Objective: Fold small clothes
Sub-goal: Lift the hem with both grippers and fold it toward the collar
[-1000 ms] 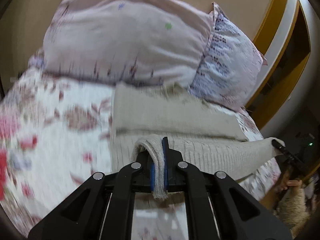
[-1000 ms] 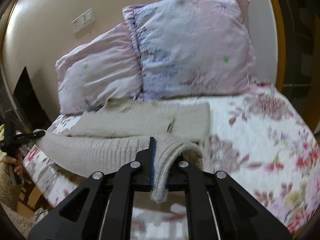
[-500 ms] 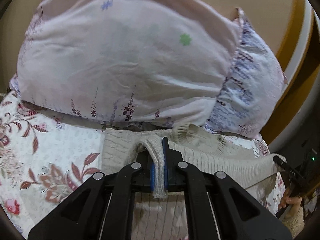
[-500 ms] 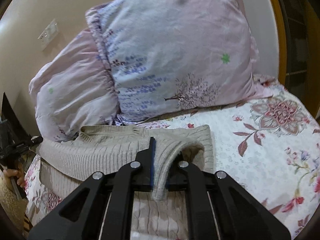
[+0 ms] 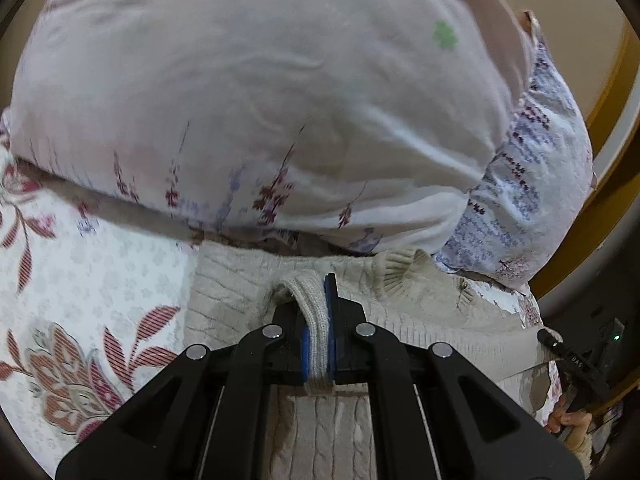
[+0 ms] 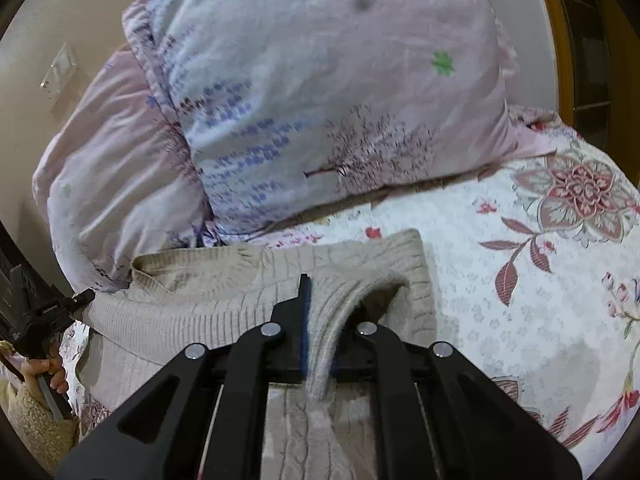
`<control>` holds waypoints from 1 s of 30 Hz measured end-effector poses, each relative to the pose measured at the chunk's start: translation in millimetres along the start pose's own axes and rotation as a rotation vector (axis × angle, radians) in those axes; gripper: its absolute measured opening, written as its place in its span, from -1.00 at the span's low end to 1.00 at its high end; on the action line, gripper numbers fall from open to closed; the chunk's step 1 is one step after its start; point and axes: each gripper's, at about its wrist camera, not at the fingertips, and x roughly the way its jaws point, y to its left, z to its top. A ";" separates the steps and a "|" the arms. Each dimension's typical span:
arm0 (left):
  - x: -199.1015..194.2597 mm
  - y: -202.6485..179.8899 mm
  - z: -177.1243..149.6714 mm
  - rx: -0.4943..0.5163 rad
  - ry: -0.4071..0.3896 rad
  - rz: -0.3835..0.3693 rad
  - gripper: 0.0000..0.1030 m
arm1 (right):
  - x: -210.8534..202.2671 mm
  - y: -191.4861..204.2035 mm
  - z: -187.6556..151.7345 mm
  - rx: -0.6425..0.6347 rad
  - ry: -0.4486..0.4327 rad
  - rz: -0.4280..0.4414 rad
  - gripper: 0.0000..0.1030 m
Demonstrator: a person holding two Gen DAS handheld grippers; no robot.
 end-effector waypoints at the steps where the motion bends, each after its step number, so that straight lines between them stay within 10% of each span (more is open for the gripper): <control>1: 3.4 2.3 -0.2 -0.013 0.011 -0.003 -0.89 | 4.1 -1.4 0.3 0.006 0.011 -0.003 -0.86; 6: 16.6 9.3 1.2 -0.074 0.059 -0.031 -0.89 | 25.8 -8.6 5.2 0.067 0.074 0.002 -0.78; 10: 22.8 12.7 3.7 -0.129 0.091 -0.067 -0.87 | 42.7 -17.7 14.4 0.161 0.113 0.060 0.06; 13: 22.4 13.1 6.2 -0.158 0.096 -0.104 -0.40 | 49.6 -23.3 22.2 0.226 0.100 0.093 0.22; 16: 12.6 10.7 9.7 -0.162 0.050 -0.100 0.17 | 53.2 -25.6 26.8 0.261 0.098 0.105 0.24; 30: -42.6 14.7 -13.4 -0.006 0.021 0.010 0.11 | -26.9 -35.3 7.1 0.139 0.013 -0.034 0.03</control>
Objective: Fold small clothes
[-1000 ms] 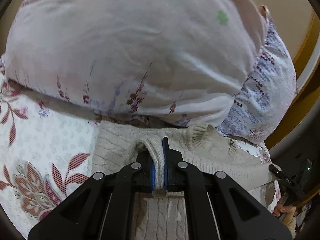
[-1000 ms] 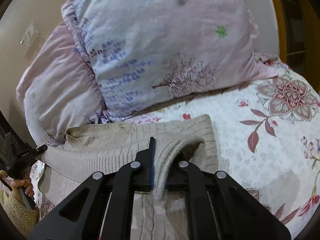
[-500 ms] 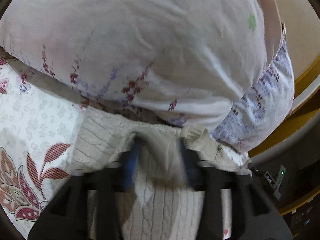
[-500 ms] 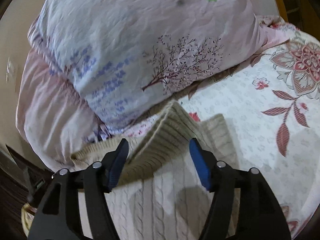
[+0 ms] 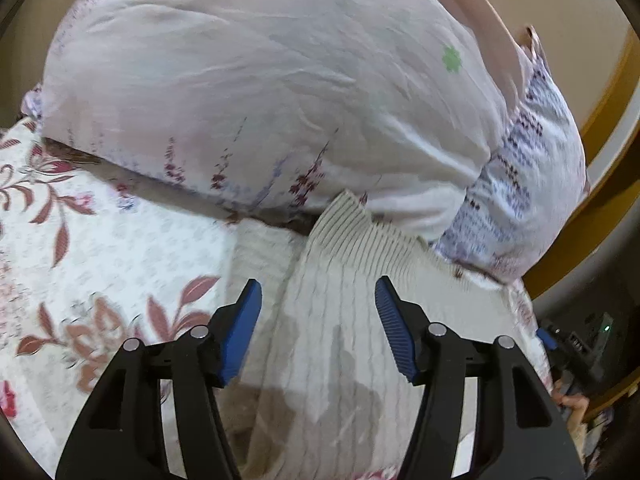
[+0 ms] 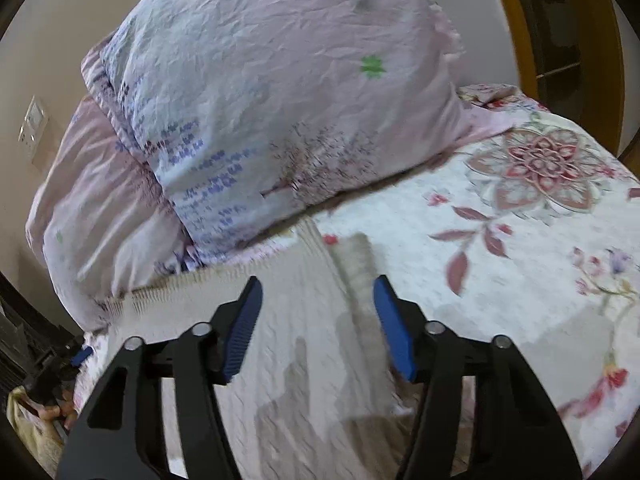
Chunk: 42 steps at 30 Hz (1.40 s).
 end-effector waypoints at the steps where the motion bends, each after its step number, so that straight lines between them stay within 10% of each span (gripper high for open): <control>1: -0.9 -1.0 -2.5 0.009 0.004 0.002 0.09 | -1.8 -1.7 -3.8 -0.006 0.011 -0.004 -0.02; 13: 4.7 -2.9 -37.0 0.076 0.087 0.065 -0.18 | 2.7 -2.6 -39.6 -0.088 0.118 -0.062 -0.11; 22: 12.4 1.4 -44.3 0.084 0.119 0.122 -0.60 | 6.1 -0.8 -49.3 -0.119 0.124 -0.081 -0.64; 33: -1.9 6.7 -47.4 0.085 0.100 0.145 -0.52 | 3.8 2.0 -54.5 -0.143 0.136 -0.067 -0.23; 42: 3.3 -6.9 -55.6 0.179 0.113 0.204 -0.43 | 3.1 6.5 -64.0 -0.210 0.128 -0.097 -0.58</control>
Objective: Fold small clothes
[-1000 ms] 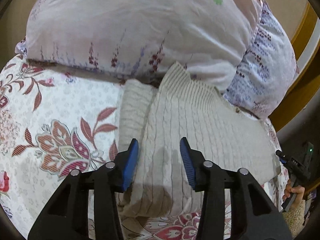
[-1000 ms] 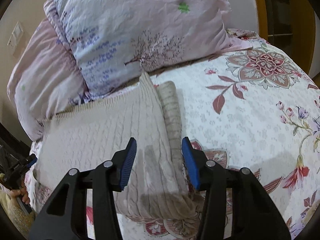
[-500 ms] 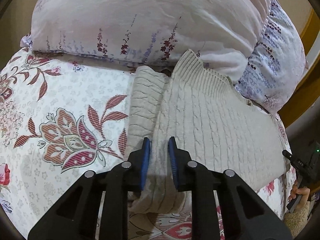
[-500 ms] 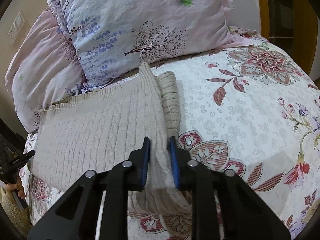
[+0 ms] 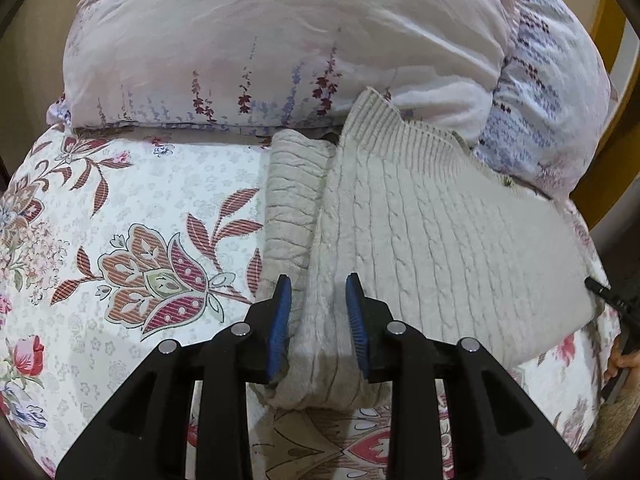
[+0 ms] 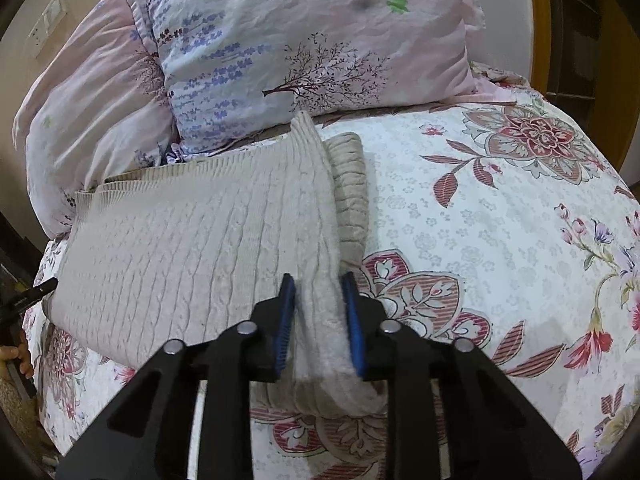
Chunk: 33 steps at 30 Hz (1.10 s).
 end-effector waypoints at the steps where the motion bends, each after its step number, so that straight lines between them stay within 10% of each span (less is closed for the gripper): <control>1: 0.4 -1.5 -0.6 0.006 0.001 0.003 -0.44 | -0.6 -0.2 -0.5 0.000 -0.002 0.001 -0.60; 6: 0.4 -3.6 -4.7 0.011 0.010 -0.003 -0.61 | -1.4 0.7 -1.7 0.001 -0.007 0.001 -0.61; 10: -0.9 -5.2 -6.7 0.021 0.014 -0.005 -0.70 | 0.2 -0.9 -2.5 0.027 0.007 0.029 -0.24; 14: -4.3 1.2 -5.4 -0.016 0.028 -0.066 -0.85 | -0.1 4.9 -4.6 -0.009 -0.005 -0.012 -0.63; 33: -29.0 15.6 -16.6 -0.044 0.021 -0.133 -0.86 | -27.6 -5.7 -17.2 0.066 -0.052 -0.008 -0.81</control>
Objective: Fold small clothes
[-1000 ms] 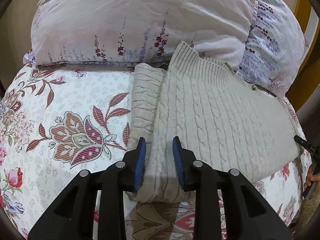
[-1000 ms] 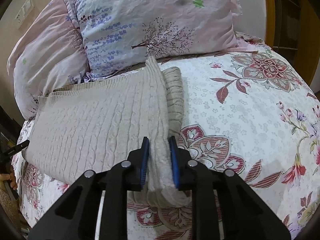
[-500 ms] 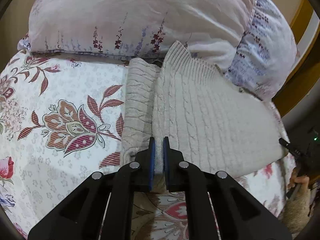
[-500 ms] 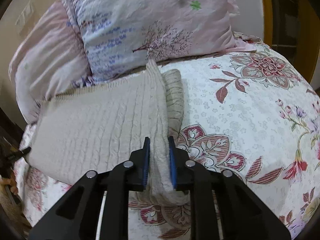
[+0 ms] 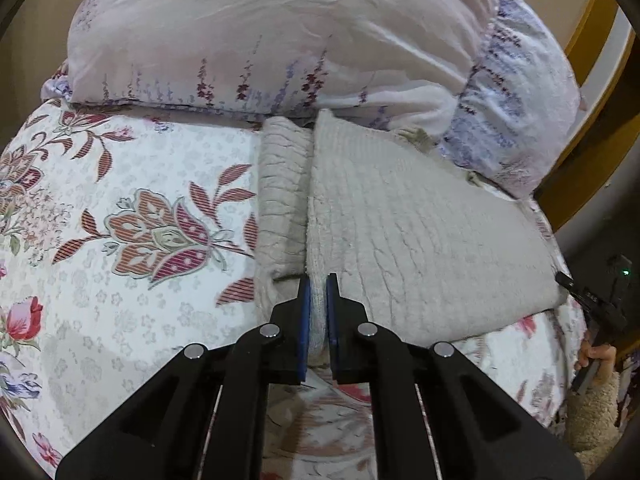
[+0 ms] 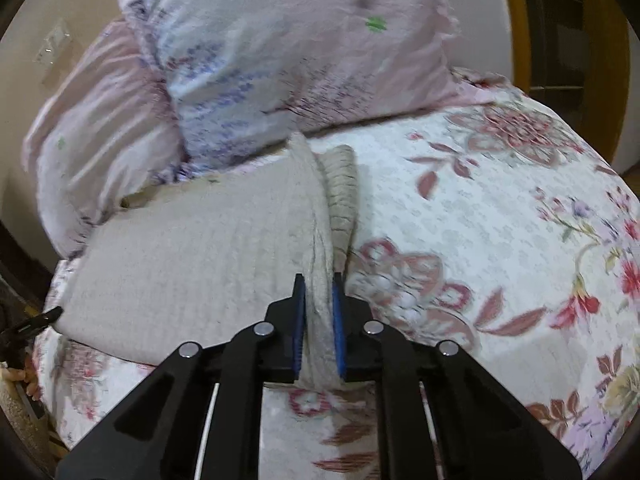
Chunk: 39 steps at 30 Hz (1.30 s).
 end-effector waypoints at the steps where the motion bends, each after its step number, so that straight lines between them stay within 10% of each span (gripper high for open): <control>1: 3.1 1.6 0.1 -0.010 0.010 0.000 -0.86 | 4.3 -4.3 -2.0 0.015 0.016 -0.007 -0.81; 11: -5.3 -11.1 5.8 0.031 -0.028 0.057 -0.76 | -7.5 16.4 10.4 -0.051 -0.062 -0.067 -0.24; 15: -16.2 -31.9 15.0 0.094 -0.113 0.076 -0.17 | -5.7 38.7 14.2 -0.131 -0.059 -0.038 -0.25; 25: 32.1 -50.5 5.2 0.166 0.035 0.122 -0.15 | 28.1 50.2 -11.8 -0.205 0.114 -0.091 -0.32; 39: 4.9 -28.3 19.4 0.024 -0.049 0.023 0.31 | 15.0 68.5 -5.2 -0.179 0.126 -0.063 -0.22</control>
